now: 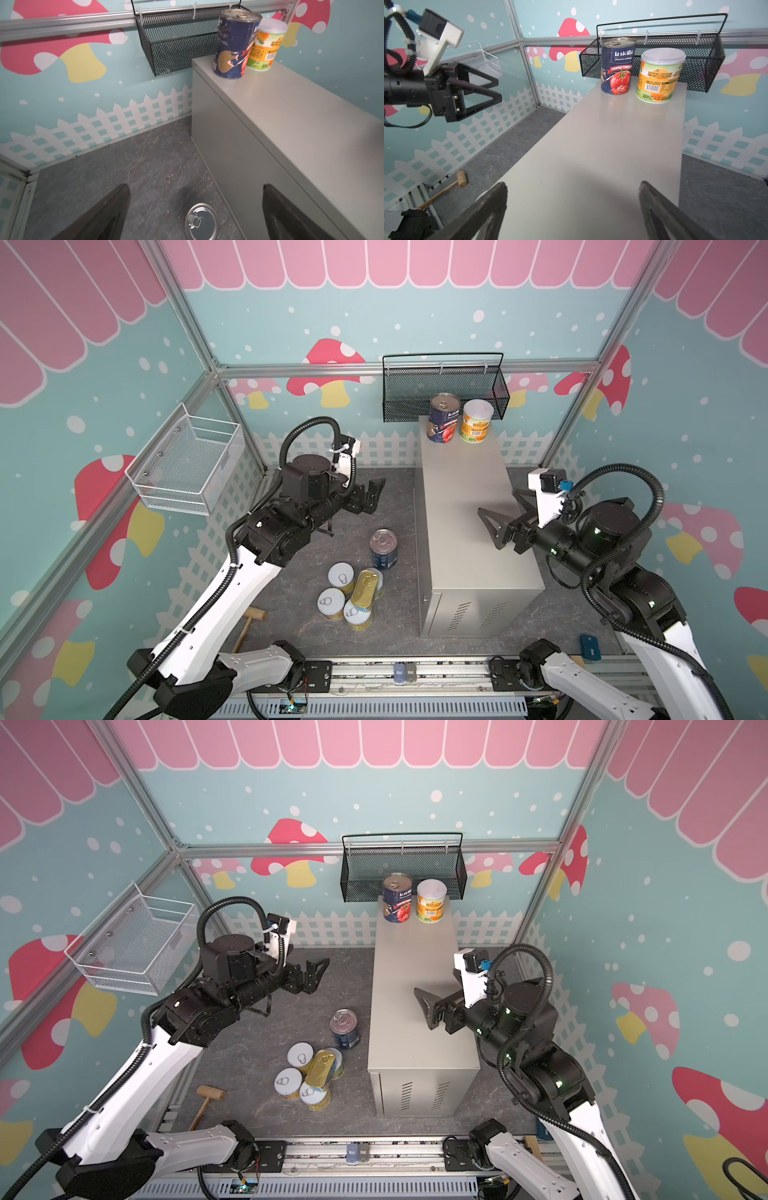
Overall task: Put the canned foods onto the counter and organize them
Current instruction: 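Lower the left gripper over the blue-labelled can on the floor while right gripper moves inward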
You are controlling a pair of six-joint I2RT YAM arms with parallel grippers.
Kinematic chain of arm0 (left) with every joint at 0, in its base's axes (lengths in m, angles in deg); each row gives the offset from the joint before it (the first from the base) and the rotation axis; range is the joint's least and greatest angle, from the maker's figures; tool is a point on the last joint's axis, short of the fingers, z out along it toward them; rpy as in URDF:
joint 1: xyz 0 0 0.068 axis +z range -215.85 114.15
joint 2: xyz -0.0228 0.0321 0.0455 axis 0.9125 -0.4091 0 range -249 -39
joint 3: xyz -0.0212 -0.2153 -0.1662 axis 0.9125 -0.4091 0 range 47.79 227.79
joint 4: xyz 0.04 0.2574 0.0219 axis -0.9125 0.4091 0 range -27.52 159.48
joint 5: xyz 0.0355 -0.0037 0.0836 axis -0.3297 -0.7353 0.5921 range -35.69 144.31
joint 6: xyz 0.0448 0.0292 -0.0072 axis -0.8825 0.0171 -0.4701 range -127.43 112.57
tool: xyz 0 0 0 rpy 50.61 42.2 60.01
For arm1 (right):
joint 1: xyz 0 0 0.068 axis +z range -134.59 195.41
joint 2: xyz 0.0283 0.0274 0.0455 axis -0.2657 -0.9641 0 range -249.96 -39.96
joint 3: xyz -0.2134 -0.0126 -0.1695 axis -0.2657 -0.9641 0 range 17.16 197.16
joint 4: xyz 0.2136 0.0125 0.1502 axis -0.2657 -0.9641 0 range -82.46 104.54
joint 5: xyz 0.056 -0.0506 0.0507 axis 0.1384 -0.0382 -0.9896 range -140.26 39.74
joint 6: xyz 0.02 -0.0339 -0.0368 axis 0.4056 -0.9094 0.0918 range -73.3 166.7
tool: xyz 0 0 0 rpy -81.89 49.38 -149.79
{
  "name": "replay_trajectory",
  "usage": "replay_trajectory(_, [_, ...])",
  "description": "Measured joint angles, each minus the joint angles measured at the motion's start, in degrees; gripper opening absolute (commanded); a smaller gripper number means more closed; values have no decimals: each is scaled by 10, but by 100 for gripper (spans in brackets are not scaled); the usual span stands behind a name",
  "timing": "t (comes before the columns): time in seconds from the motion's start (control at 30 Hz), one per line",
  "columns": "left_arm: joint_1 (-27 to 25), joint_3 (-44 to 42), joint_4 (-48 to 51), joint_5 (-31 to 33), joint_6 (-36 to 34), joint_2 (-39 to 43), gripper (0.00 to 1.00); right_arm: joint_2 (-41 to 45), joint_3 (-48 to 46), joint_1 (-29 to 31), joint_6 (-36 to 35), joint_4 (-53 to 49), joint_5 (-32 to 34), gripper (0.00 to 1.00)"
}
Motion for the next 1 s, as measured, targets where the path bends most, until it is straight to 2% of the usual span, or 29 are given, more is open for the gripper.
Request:
replay_trajectory(0.23, [0,-101,65,-21,54,111,99,-77,52,0,6,-12,-33,100])
replay_trajectory(0.4, [-12,-148,88,-44,85,144,99,-105,75,1,4,-18,-47,100])
replay_trajectory(0.8, [-26,-236,70,-46,107,71,99,-59,24,5,-17,5,-60,100])
replay_trajectory(1.0, [-26,-238,49,-42,122,59,99,-71,34,9,-21,-9,-48,100])
